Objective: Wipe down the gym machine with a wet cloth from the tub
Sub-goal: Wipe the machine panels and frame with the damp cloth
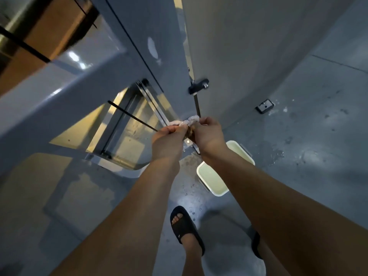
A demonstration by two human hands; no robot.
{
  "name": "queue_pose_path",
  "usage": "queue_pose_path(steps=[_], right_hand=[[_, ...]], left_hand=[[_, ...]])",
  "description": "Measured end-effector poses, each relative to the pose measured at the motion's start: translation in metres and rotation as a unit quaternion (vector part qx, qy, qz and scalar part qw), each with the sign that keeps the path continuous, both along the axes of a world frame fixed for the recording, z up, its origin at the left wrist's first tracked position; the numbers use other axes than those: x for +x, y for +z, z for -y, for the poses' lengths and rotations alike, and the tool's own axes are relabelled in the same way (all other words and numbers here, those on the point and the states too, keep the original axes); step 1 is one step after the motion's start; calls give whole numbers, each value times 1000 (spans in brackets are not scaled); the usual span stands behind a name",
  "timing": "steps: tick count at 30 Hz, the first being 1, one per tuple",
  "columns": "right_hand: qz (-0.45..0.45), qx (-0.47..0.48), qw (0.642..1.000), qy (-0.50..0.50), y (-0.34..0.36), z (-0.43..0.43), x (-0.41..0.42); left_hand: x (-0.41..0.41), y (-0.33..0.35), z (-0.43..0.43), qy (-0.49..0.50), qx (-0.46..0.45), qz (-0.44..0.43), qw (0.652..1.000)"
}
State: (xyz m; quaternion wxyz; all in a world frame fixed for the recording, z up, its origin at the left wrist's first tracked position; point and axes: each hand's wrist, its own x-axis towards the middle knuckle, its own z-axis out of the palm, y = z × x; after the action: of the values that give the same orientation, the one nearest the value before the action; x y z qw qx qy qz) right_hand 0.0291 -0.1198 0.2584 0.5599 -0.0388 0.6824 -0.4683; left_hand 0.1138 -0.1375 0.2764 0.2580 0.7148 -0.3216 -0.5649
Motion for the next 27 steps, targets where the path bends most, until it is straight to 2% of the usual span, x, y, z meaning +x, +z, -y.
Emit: queue_pose_path(steps=[2,4,9,11,14,19,27], right_hand=[[23,-9,1000,0,-11,1,0],[16,-42,999,-14,-6,-4,0],[-58,-223,973,-32,43,-18,-3],[-68,-246,966,-39,51,-17,-2],[-76,-230,969,-42,43,-16,-3],[-58,-181,980,-52,5,-15,-8],[-70,-116,989,-56,-75,-8,-9]], left_hand=[[-1,-8,1,3,12,-8,1000],[-5,-1,-5,47,-8,-34,998],[-9,53,-33,83,-149,-191,967],[-9,57,-35,94,-172,-214,957],[-11,43,-30,88,-172,-195,962],[-15,-3,-21,75,-150,-113,979],[-15,-69,-16,23,-101,-100,990]])
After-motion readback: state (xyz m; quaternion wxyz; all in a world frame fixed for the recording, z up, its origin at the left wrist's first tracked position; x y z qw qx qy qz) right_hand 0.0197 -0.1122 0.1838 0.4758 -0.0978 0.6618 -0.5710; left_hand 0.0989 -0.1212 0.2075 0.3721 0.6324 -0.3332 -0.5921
